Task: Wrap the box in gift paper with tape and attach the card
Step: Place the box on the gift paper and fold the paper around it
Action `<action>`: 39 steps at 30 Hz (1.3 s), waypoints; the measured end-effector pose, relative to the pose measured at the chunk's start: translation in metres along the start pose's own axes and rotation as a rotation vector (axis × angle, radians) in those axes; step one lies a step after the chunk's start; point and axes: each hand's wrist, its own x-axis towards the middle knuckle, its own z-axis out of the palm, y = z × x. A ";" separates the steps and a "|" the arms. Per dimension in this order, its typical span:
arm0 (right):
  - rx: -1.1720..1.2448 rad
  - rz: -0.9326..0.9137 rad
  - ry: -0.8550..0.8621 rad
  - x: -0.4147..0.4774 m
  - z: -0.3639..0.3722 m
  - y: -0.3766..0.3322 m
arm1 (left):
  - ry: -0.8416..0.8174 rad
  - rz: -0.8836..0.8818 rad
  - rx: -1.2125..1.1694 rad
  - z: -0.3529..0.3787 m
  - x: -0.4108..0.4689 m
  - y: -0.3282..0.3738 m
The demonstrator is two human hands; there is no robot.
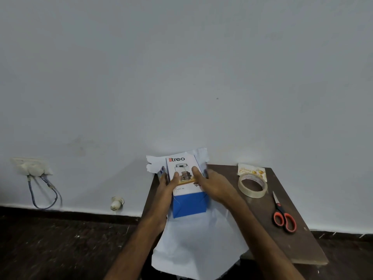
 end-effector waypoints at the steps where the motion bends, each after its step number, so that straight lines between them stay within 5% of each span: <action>1: -0.087 -0.034 0.107 -0.003 -0.001 -0.003 | 0.031 -0.007 0.012 -0.002 -0.002 0.002; 3: -0.132 -0.127 0.253 -0.013 0.002 -0.014 | 0.138 -0.040 0.026 -0.008 -0.003 0.007; 6: -0.124 -0.124 0.107 -0.023 0.021 -0.027 | 0.369 -0.127 0.254 -0.029 0.006 -0.001; 12: -0.164 -0.078 0.168 -0.026 0.031 -0.024 | 0.405 -0.156 0.587 -0.053 0.018 -0.021; 23: 0.158 -0.122 0.477 -0.044 -0.050 -0.024 | 0.835 -0.081 -0.088 -0.031 -0.039 -0.033; 27: 0.116 -0.131 0.443 -0.050 -0.042 -0.032 | 0.742 -0.164 -0.229 -0.001 -0.065 -0.050; 33: -0.002 -0.075 0.308 -0.053 -0.012 -0.033 | 0.383 -0.543 -0.223 0.018 -0.105 -0.029; 36: -0.057 -0.019 0.246 -0.056 0.003 -0.026 | 0.082 -0.584 0.226 -0.014 -0.116 0.005; 39: -0.133 -0.002 0.173 -0.058 0.020 -0.019 | 0.152 -0.282 0.853 -0.048 -0.115 0.038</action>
